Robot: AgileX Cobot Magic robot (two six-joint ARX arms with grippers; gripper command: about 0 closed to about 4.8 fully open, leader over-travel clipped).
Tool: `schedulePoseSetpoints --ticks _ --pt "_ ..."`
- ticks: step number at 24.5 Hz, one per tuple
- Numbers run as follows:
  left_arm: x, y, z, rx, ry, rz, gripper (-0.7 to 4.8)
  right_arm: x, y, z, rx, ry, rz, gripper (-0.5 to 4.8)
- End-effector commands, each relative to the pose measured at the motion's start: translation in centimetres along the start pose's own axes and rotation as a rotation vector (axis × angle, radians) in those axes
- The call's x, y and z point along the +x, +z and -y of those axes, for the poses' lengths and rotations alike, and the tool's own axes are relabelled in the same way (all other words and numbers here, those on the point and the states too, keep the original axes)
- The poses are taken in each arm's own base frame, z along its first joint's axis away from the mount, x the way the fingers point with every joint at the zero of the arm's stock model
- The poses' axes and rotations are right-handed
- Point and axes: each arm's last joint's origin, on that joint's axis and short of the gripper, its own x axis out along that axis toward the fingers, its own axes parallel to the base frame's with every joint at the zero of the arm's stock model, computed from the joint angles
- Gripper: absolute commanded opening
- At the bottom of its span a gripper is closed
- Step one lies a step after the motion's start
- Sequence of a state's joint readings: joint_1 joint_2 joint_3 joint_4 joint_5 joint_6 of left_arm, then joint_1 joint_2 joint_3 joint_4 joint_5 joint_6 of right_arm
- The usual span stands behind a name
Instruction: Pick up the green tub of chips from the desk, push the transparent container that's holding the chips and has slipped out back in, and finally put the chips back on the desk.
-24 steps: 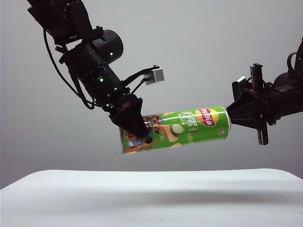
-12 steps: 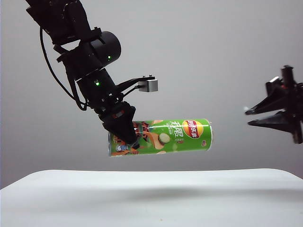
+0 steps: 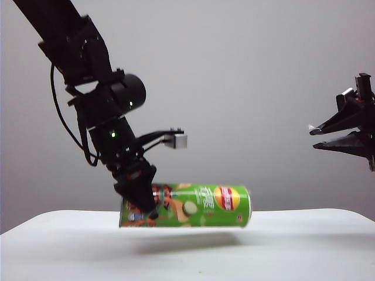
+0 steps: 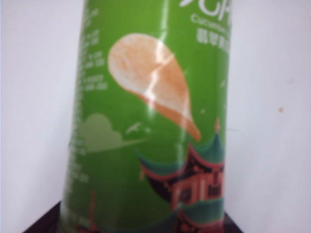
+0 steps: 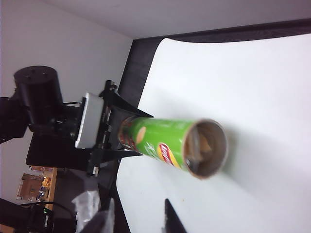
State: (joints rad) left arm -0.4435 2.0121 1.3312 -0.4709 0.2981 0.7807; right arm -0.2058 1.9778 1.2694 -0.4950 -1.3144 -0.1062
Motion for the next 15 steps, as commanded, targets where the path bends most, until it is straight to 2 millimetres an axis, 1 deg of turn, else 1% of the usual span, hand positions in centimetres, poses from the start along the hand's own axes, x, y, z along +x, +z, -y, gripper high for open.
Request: schedulePoseSetpoints --ticks 1,4,8,9,10,11,12,13,15 --pt "0.7 0.1 -0.1 0.043 0.000 0.019 3.32 0.0 0.1 -0.3 -0.034 0.011 0.002 1.26" --pt "1.7 -0.2 -0.2 0.040 -0.005 0.009 3.36 -0.1 0.1 -0.3 -0.036 0.007 0.003 1.26" --pt "2.2 -0.3 -0.3 0.043 0.002 0.016 3.38 -0.1 0.1 -0.3 -0.035 0.008 0.003 1.26" --pt "2.2 -0.2 -0.4 0.045 0.006 0.020 3.45 -0.1 0.1 -0.3 -0.035 0.008 0.003 1.26" --pt "2.2 -0.2 -0.4 0.046 0.011 0.025 3.74 -0.1 0.1 -0.3 -0.035 0.008 0.003 1.26" --pt "2.2 -0.2 -0.4 0.044 0.013 0.026 4.19 -0.1 0.1 -0.3 -0.035 0.008 0.003 1.26" --pt "2.2 -0.2 -0.4 0.043 0.012 0.025 4.47 -0.1 0.1 -0.3 -0.035 0.008 0.003 1.26" --pt "2.2 -0.2 -0.4 0.043 0.013 0.021 4.65 -0.1 0.1 -0.3 -0.035 0.008 0.003 1.26" --pt "2.2 -0.2 -0.5 0.042 0.026 0.008 4.69 -0.1 0.1 -0.3 -0.034 0.008 0.003 1.26"
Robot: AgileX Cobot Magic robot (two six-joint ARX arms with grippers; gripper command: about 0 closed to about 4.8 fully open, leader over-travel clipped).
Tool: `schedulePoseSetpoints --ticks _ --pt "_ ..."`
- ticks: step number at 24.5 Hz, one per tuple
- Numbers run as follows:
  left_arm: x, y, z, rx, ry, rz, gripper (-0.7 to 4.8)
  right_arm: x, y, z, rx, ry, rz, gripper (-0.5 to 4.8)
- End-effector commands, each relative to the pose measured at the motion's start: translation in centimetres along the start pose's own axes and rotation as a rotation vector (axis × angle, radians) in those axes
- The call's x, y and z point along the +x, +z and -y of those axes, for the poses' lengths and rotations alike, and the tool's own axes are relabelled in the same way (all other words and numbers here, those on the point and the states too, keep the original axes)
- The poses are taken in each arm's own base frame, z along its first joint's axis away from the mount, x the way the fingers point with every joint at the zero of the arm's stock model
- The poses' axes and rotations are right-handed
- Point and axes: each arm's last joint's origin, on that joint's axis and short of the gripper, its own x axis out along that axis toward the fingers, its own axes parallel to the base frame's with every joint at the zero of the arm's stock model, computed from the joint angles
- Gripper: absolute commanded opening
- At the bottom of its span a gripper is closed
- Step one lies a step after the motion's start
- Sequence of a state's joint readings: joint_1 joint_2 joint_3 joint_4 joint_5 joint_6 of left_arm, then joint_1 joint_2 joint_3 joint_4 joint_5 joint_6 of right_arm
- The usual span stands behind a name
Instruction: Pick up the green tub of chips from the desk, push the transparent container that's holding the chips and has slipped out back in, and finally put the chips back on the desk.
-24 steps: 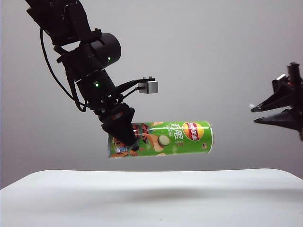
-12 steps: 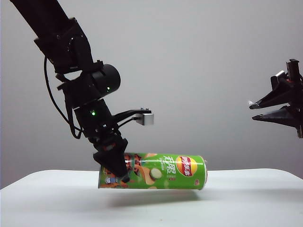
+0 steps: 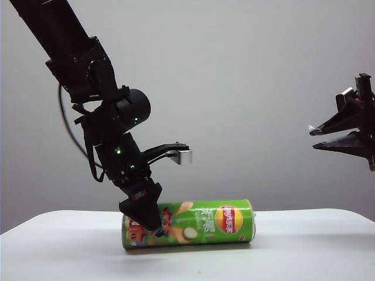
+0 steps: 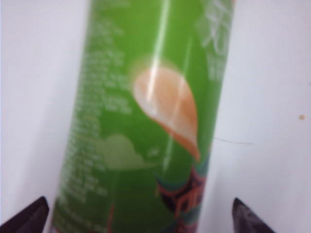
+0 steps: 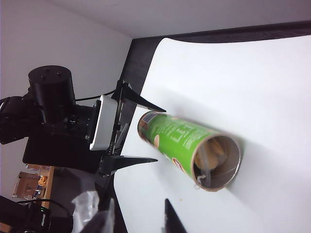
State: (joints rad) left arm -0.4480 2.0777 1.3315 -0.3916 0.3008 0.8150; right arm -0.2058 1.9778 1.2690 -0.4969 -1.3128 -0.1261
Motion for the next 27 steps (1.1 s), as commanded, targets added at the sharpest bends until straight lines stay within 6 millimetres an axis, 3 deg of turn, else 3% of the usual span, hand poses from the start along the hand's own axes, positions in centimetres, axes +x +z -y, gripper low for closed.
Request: schedulePoseSetpoints --ticks 1,6,10,13,14,16,19,21,24,27 --pt "-0.1 0.1 -0.1 0.000 0.020 -0.006 4.79 -0.1 0.1 -0.3 -0.017 0.011 0.004 1.26" --pt "-0.5 0.2 0.0 -0.029 0.020 -0.019 4.79 -0.1 0.1 -0.3 -0.015 0.017 0.004 1.26" --pt "-2.1 0.7 0.1 -0.029 0.064 -0.060 4.79 -0.1 0.0 -0.3 -0.005 0.018 0.002 1.20" --pt "-4.7 1.5 0.2 -0.107 0.123 -0.061 4.79 -0.1 -0.1 -0.9 -0.024 0.014 -0.009 0.63" --pt "-6.3 1.8 0.5 -0.129 0.153 -0.067 4.79 -0.1 -0.2 -1.8 -0.051 -0.013 -0.024 0.04" --pt "-7.9 2.2 0.7 -0.150 0.196 -0.081 4.79 -0.3 -0.3 -2.8 -0.089 -0.060 -0.044 -0.09" --pt "-10.4 2.4 1.4 -0.189 0.229 -0.104 4.79 -0.5 -0.9 -5.7 -0.237 -0.127 -0.114 -0.09" --pt "-13.5 2.1 2.8 -0.264 0.217 -0.150 4.79 -0.3 -1.8 -10.7 -0.401 -0.168 -0.203 -0.09" --pt "-15.8 1.8 4.1 -0.268 0.173 -0.174 4.79 -0.4 -2.1 -14.2 -0.495 -0.199 -0.208 -0.09" --pt "-18.6 1.1 4.8 -0.306 0.155 -0.073 4.79 -0.9 -2.4 -17.8 -0.565 -0.255 -0.171 -0.09"
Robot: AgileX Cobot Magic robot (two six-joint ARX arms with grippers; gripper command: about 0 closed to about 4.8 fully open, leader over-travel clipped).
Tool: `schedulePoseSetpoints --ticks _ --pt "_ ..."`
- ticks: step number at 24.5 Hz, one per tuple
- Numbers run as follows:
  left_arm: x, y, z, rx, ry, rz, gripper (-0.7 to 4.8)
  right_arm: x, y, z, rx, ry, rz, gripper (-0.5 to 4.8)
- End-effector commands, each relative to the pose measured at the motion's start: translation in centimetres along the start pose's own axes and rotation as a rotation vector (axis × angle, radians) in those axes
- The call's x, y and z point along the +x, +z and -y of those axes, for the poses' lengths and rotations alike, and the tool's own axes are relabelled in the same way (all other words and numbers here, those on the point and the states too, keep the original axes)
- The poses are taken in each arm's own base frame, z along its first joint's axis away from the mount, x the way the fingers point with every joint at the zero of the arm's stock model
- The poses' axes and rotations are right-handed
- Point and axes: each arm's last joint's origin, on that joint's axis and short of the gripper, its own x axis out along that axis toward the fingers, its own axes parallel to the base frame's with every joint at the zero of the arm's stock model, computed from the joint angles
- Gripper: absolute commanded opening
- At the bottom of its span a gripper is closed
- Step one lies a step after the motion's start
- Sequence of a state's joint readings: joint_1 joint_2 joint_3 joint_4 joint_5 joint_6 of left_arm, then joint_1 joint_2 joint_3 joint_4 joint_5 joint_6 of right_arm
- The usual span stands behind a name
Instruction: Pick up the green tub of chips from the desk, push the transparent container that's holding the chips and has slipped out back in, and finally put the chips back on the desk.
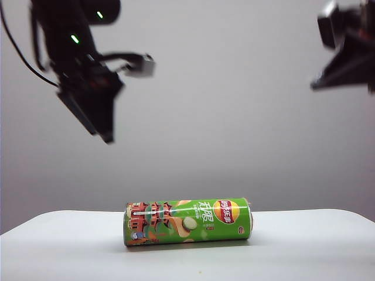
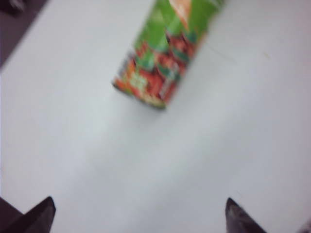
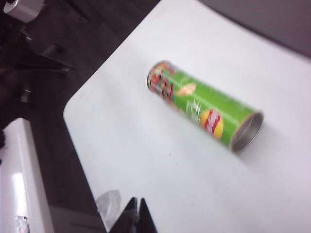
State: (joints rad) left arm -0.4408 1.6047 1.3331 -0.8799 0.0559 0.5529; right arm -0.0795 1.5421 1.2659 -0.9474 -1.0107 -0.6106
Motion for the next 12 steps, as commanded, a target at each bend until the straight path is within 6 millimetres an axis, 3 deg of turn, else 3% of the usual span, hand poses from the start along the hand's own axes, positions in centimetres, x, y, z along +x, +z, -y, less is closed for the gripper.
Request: schedulePoseSetpoints --ticks 1,3,7,8,12 --pt "-3.2 -1.6 0.1 -0.076 -0.046 0.142 4.79 -1.5 1.5 -3.3 -0.055 -0.109 0.032 -0.09" --pt "-5.1 -2.7 0.1 -0.157 0.001 0.211 4.79 -2.6 2.4 -5.3 -0.091 -0.261 0.067 -0.09" --pt "-9.1 -6.2 0.6 -0.267 0.215 0.294 4.23 -4.9 3.0 -8.8 -0.093 -0.524 0.280 -0.09" --pt "-10.9 -7.8 1.1 -0.321 0.340 0.308 4.23 -5.7 2.6 -10.2 -0.079 -0.579 0.402 -0.09" --pt "-14.4 -10.5 3.2 -0.376 0.509 0.423 4.23 -6.5 -0.1 -12.4 -0.085 -0.685 0.518 -0.09"
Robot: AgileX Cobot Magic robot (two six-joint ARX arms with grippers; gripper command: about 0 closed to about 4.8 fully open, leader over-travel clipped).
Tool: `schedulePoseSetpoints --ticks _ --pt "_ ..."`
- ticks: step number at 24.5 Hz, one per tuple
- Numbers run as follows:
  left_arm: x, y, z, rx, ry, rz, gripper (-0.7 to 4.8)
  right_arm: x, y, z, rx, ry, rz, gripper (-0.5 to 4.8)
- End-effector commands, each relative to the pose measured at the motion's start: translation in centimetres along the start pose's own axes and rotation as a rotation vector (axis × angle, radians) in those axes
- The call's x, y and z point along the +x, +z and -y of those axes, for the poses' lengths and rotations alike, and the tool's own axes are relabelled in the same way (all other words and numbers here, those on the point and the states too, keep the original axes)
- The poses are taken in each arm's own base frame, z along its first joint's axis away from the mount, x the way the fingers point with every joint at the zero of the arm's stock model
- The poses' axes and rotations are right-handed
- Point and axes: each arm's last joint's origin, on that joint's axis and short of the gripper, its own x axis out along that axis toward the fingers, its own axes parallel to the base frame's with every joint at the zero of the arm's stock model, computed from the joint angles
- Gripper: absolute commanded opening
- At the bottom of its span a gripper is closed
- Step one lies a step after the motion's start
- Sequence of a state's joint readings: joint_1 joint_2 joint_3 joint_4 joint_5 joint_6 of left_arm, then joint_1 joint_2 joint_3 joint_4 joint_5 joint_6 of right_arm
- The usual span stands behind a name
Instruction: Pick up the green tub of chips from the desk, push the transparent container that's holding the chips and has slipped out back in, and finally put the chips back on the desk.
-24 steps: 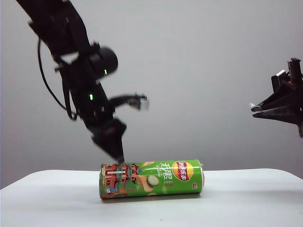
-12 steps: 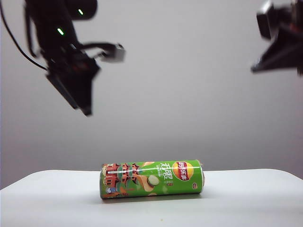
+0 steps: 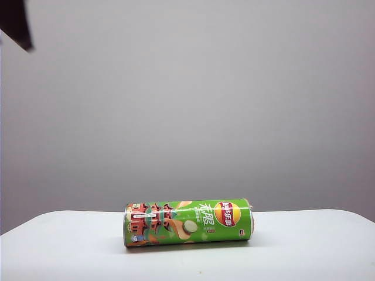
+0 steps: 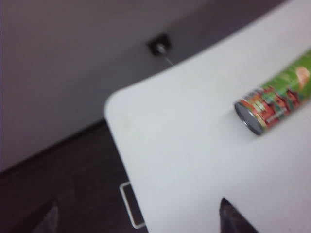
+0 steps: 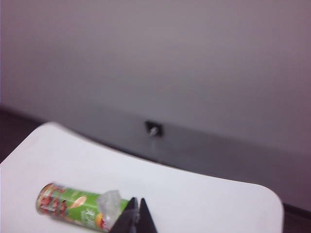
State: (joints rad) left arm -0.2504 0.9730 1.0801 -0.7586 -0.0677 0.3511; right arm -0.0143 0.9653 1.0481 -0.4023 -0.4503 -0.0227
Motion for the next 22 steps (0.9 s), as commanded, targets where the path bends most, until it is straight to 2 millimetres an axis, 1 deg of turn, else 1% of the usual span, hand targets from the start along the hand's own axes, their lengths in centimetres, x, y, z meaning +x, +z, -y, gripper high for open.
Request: schedulePoseSetpoints --ticks 1,4,6,8,11,13,15,19,21,22 --pt "-2.7 -0.8 -0.1 -0.046 0.088 0.129 4.23 -1.5 -1.0 -0.6 0.005 -0.055 0.066 -0.09" --pt "-4.6 -2.5 0.4 -0.084 0.128 0.237 4.18 -3.0 -2.4 -1.4 -0.026 -0.054 0.132 -0.09" --pt "-5.4 -3.8 0.8 -0.112 0.139 0.281 3.91 -4.5 -3.2 -2.1 -0.065 -0.055 0.216 -0.09" --pt "-6.3 -7.0 2.0 -0.140 0.153 0.346 3.89 -6.6 -4.9 -3.2 -0.111 -0.051 0.359 -0.09" --pt "-6.4 -9.4 2.9 -0.205 0.131 0.399 3.89 -7.0 -6.3 -3.4 -0.115 -0.058 0.393 -0.09" --pt "-6.3 -10.4 3.3 -0.261 0.114 0.425 3.84 -7.0 -7.3 -3.4 -0.113 -0.065 0.391 -0.09" --pt "-6.2 -11.5 3.7 -0.299 0.106 0.446 3.58 -6.9 -8.1 -3.4 -0.090 -0.055 0.390 -0.09" --pt "-5.9 -12.9 4.4 -0.376 0.063 0.506 3.01 -7.0 -9.7 -3.5 -0.070 -0.037 0.436 -0.09" --pt "-5.7 -13.4 4.6 -0.405 0.064 0.548 2.99 -7.4 -10.6 -3.6 -0.054 -0.070 0.482 -0.09" --pt "-5.5 -13.8 4.7 -0.415 0.069 0.606 2.98 -7.7 -11.5 -3.6 -0.023 -0.119 0.525 -0.09"
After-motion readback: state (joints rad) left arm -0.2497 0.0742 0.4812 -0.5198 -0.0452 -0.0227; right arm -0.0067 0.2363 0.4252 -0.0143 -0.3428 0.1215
